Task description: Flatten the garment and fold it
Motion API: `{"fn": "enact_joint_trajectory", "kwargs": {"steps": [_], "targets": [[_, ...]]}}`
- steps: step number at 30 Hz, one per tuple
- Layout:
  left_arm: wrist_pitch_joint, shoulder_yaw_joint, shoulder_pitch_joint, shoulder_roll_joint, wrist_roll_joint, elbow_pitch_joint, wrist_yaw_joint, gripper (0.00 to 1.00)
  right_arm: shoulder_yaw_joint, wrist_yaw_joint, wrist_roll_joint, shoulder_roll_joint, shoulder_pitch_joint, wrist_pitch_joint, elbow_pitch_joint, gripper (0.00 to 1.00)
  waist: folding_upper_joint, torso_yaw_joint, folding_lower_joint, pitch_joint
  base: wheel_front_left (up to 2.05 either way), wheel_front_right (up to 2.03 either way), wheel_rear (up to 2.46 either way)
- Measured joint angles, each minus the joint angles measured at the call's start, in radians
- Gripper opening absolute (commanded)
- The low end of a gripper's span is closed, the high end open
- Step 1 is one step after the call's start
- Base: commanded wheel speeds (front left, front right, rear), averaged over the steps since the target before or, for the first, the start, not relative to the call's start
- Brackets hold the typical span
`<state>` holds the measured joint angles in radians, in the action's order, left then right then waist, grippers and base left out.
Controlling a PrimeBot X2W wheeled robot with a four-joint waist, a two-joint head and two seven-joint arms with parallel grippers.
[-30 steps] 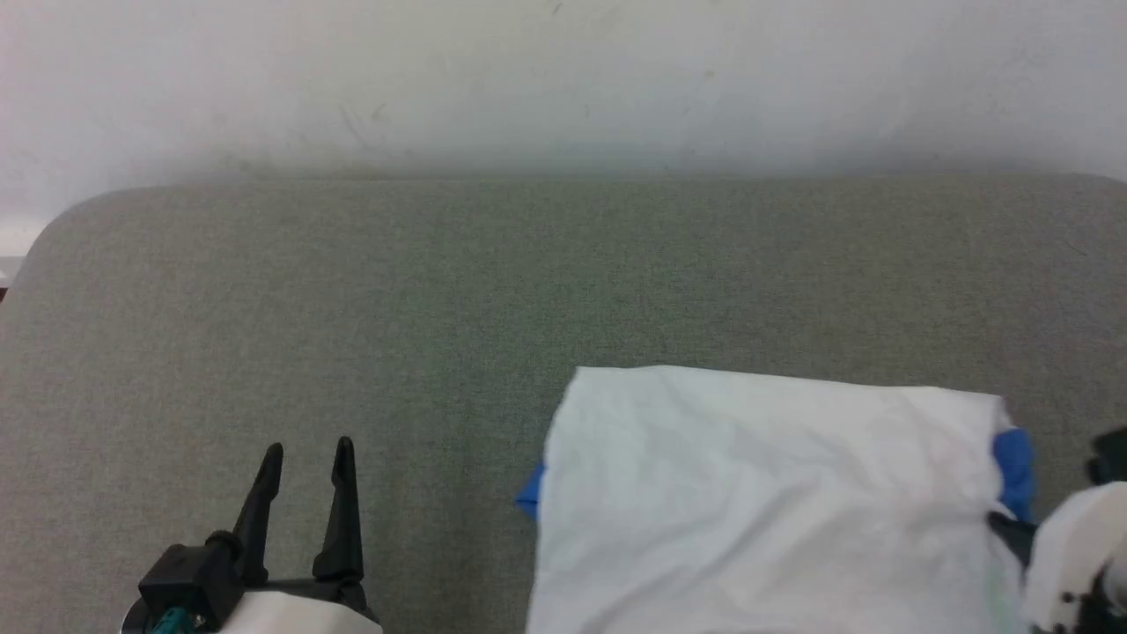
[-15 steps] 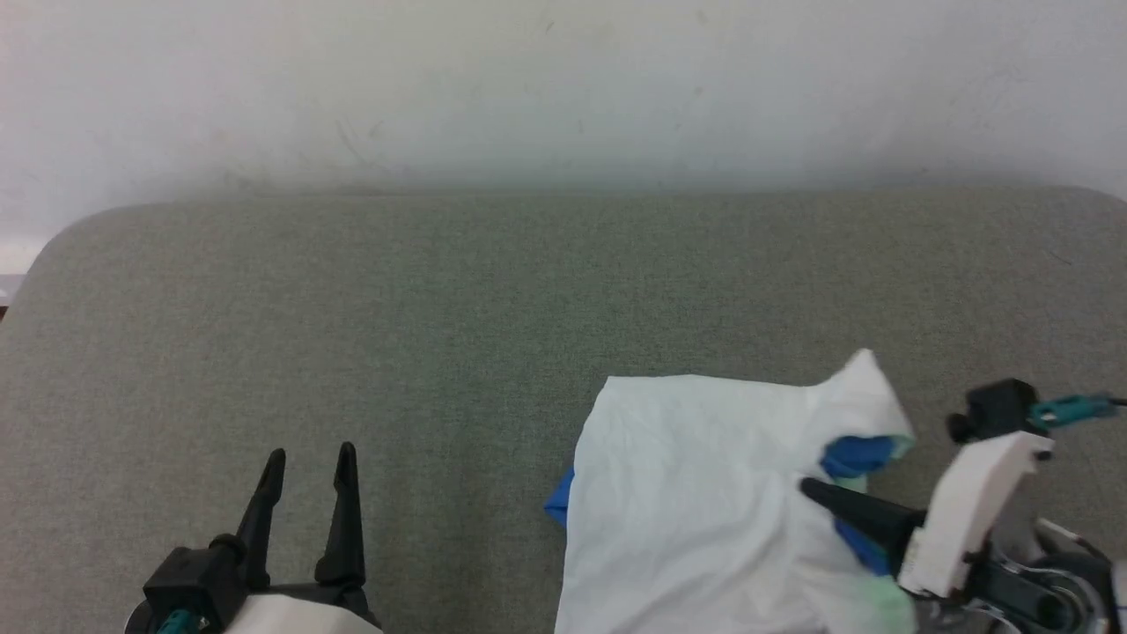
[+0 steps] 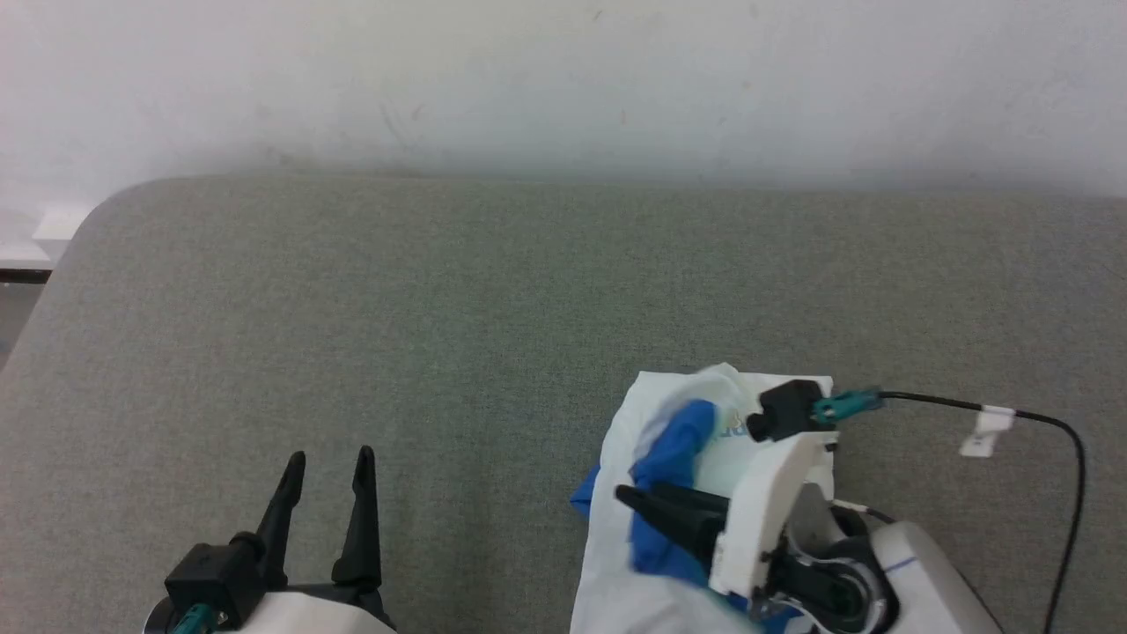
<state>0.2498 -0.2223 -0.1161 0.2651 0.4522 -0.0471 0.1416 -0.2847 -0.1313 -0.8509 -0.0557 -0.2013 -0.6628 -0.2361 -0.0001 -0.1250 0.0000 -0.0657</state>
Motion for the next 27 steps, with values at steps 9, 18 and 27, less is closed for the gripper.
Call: {"fn": "enact_joint_trajectory", "kwargs": {"steps": [9,18,27], "targets": [[0.002,0.006,0.001,-0.005,0.004,0.017,0.0,1.0,-0.247,0.0,0.035,-0.06,-0.127,0.192,0.05,1.0,0.0001,0.005,0.0,-0.011,0.0,0.0,0.0],[0.006,0.022,0.002,-0.005,0.004,0.026,0.0,1.0,-0.164,0.0,0.453,-0.228,-0.124,0.519,0.177,1.0,0.0002,0.041,0.0,0.006,0.0,0.0,0.0],[0.006,0.044,0.001,-0.005,0.004,0.018,0.004,1.0,0.186,0.0,0.66,-0.206,0.122,0.607,0.329,1.0,0.0001,0.072,-0.0001,0.016,0.0,0.0,0.0]]}}
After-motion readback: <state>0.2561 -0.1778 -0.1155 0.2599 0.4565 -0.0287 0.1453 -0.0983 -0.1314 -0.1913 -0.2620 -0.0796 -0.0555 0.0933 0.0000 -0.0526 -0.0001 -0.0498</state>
